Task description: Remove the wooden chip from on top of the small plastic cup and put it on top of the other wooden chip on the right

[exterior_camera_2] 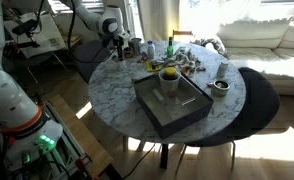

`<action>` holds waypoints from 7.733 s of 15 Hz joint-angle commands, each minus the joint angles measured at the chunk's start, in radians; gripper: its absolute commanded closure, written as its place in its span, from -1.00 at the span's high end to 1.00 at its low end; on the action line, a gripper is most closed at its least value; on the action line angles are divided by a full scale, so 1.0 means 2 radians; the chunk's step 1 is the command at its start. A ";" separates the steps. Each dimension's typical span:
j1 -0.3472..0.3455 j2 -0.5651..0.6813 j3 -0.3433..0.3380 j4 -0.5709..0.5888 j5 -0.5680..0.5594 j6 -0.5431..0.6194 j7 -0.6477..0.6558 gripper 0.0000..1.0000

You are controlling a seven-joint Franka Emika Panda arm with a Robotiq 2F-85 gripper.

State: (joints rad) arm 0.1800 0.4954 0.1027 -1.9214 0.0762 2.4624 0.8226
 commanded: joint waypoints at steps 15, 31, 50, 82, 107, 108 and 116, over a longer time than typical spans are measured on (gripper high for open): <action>-0.002 -0.202 -0.032 -0.163 0.000 -0.045 0.115 -0.91; -0.101 -0.278 -0.066 -0.237 -0.001 -0.033 0.061 -0.65; -0.133 -0.133 -0.094 -0.160 0.125 -0.022 -0.065 -0.91; -0.097 -0.039 -0.112 -0.086 0.095 -0.034 0.012 -0.91; -0.085 -0.039 -0.114 -0.090 0.065 -0.019 0.048 -0.91; -0.086 -0.039 -0.113 -0.090 0.065 -0.018 0.048 -0.91; -0.085 -0.034 -0.113 -0.088 0.064 -0.017 0.053 -0.91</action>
State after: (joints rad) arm -0.0069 0.4145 -0.1090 -2.0951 0.2235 2.4068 0.8973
